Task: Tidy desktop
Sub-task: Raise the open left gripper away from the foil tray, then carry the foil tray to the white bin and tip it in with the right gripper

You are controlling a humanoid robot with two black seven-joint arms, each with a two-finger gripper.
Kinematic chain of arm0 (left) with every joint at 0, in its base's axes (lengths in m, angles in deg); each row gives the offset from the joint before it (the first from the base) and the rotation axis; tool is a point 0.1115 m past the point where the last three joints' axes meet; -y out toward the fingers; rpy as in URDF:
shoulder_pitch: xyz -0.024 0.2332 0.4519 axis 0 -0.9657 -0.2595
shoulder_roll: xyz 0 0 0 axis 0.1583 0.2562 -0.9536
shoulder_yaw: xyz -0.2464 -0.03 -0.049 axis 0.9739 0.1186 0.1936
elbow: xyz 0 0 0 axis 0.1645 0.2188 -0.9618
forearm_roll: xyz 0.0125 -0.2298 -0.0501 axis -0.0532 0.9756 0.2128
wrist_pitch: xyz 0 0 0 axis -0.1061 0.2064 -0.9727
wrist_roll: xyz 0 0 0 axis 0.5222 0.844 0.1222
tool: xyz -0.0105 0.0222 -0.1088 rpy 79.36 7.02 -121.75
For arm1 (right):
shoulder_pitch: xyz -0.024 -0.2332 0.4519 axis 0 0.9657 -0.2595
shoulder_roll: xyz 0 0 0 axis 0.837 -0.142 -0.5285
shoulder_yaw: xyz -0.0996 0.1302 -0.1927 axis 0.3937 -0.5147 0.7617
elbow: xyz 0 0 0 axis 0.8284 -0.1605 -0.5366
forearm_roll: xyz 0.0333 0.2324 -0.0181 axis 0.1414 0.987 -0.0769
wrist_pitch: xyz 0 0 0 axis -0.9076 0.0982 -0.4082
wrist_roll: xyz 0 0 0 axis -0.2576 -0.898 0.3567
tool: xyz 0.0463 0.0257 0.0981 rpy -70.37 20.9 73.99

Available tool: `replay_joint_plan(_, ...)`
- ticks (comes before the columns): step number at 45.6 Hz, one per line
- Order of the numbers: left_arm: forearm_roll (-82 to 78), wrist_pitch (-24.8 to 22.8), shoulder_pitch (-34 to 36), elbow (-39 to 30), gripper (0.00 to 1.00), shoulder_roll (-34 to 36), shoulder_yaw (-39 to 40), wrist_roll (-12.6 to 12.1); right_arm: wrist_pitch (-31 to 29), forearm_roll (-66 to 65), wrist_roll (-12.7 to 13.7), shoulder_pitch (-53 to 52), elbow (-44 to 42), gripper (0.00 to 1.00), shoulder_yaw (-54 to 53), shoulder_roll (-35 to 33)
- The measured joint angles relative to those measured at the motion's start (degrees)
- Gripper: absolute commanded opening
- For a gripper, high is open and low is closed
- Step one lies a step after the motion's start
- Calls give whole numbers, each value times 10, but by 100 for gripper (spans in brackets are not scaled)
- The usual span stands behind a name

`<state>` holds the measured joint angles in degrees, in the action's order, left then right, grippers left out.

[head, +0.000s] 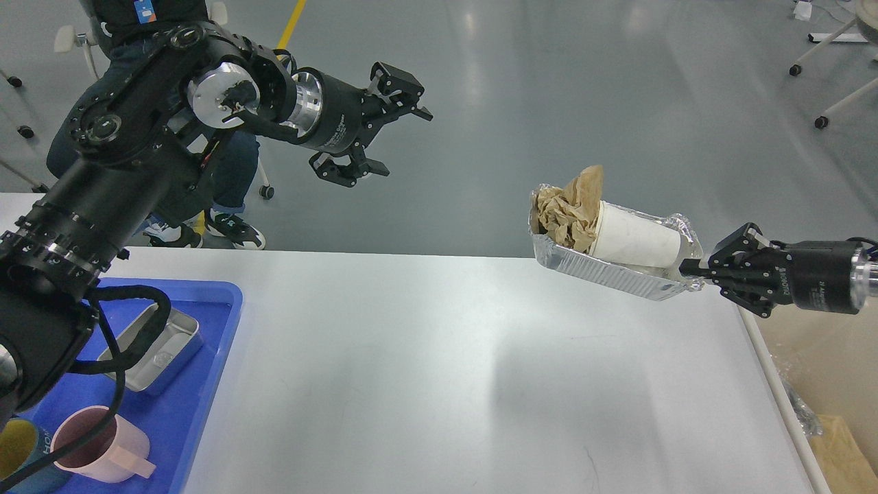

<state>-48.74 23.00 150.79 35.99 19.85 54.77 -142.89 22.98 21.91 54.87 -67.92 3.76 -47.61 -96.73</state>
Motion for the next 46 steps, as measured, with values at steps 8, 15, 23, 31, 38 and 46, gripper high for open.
replay_joint_plan(8,22,1,-38,2,97,6,46,12,-1,1,0,0,2,0,-3,1)
replay_joint_plan(15,88,37,-65,45,97,-4,126,30,-1,1,1,0,5,0,-4,1)
replay_joint_plan(23,197,92,-88,90,97,-25,207,52,-3,1,1,0,6,0,-5,1)
replay_joint_plan(31,238,96,-154,95,97,-60,300,204,-4,3,2,0,7,0,-15,-1)
replay_joint_plan(38,243,101,-215,96,97,-89,358,313,-6,19,3,0,7,0,-15,-16)
replay_joint_plan(46,308,132,-257,104,97,-114,405,327,-14,35,3,1,7,0,-16,-28)
